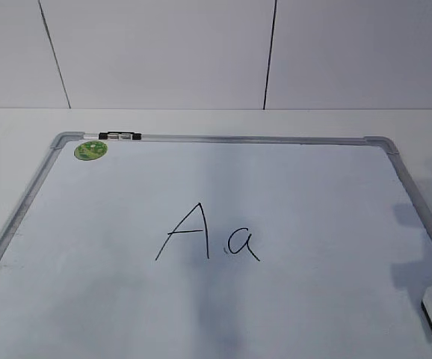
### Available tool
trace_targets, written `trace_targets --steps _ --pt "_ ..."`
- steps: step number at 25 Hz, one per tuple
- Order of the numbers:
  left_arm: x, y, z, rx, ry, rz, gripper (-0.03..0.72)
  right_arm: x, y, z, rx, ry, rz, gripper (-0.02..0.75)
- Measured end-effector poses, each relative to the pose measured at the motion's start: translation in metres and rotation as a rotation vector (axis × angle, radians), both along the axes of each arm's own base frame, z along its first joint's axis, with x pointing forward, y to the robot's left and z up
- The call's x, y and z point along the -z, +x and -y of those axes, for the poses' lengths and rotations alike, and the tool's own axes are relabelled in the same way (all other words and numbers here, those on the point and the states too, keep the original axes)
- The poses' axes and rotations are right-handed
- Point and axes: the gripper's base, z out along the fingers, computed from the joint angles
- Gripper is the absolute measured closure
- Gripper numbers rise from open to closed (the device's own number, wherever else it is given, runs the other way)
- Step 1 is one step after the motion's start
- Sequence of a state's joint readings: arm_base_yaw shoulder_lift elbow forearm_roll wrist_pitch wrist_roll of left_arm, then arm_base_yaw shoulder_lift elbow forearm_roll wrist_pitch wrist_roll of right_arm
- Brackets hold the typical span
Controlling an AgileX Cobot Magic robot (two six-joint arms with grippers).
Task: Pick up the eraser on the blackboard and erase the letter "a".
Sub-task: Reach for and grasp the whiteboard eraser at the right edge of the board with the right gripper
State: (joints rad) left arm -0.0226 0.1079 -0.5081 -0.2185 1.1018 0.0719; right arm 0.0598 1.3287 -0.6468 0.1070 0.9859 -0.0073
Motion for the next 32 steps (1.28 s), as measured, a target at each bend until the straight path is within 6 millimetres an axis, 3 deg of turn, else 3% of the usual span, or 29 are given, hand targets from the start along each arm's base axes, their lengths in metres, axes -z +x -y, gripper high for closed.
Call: trace_targets --steps 19,32 --pt "0.0 0.0 0.0 0.0 0.0 0.0 0.334 -0.0031 0.0 0.0001 0.01 0.002 0.041 0.1" --pt "0.0 0.0 0.0001 0.001 -0.001 0.0 0.329 0.0066 0.0037 -0.0001 0.01 -0.001 -0.007 0.104"
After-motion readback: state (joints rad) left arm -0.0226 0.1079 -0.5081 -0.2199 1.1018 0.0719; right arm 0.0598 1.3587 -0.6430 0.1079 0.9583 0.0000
